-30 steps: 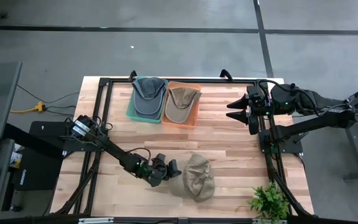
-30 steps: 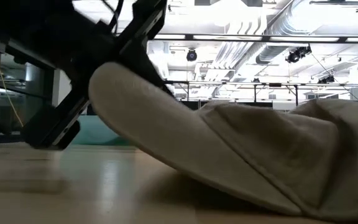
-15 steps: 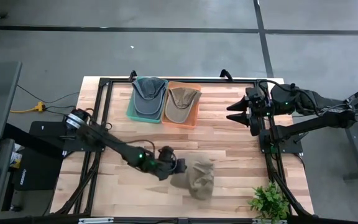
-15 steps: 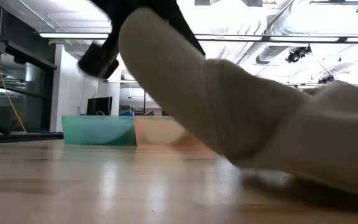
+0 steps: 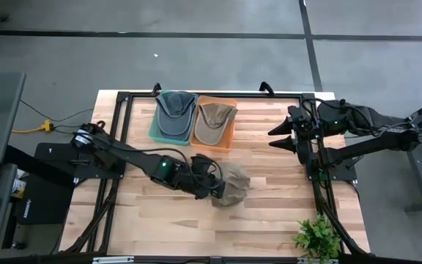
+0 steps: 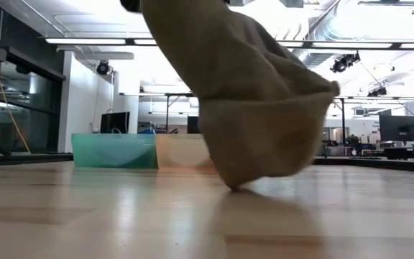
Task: Pick & Place hat
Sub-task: Put the brown cap into the orange bin
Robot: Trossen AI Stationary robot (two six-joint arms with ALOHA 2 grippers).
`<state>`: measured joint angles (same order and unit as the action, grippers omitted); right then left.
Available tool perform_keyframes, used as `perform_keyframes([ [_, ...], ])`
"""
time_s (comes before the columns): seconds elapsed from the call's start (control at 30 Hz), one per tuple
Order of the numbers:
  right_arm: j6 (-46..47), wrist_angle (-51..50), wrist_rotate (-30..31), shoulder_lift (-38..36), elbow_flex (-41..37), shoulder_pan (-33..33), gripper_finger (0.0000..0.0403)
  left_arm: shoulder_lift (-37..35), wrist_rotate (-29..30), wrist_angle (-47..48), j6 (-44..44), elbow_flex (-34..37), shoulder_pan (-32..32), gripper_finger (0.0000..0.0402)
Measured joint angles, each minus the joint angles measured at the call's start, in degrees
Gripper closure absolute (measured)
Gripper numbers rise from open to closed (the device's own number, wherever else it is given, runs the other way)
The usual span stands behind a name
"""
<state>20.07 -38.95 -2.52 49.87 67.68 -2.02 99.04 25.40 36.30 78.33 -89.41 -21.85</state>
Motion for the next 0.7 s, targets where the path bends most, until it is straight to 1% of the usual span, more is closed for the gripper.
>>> perform_keyframes([
  [0.2, -7.1, -1.2, -2.0, 0.1, 0.0, 0.0, 0.021, 0.0, -0.3, 8.5, -8.1, -6.6, 0.5, 0.0401],
  [0.4, -14.9, -1.1, -2.8, 2.9, 0.0, 0.0, 0.021, 0.0, -2.2, 9.3, -16.7, -10.1, 0.5, 0.0401],
  [0.5, -16.5, -1.0, -6.2, 5.9, 0.0, 0.2, 0.021, 0.0, -2.2, 10.3, -18.9, -11.4, 0.8, 0.0401],
  [0.6, -17.1, 0.4, -11.1, 9.4, 0.0, 0.6, 0.021, 0.0, -3.8, 13.0, -19.6, -12.9, 1.7, 0.0401],
  [0.7, -17.7, 2.3, -13.3, 12.7, 0.0, 1.2, 0.021, 0.0, -5.2, 14.3, -19.8, -13.9, 2.6, 0.0401],
])
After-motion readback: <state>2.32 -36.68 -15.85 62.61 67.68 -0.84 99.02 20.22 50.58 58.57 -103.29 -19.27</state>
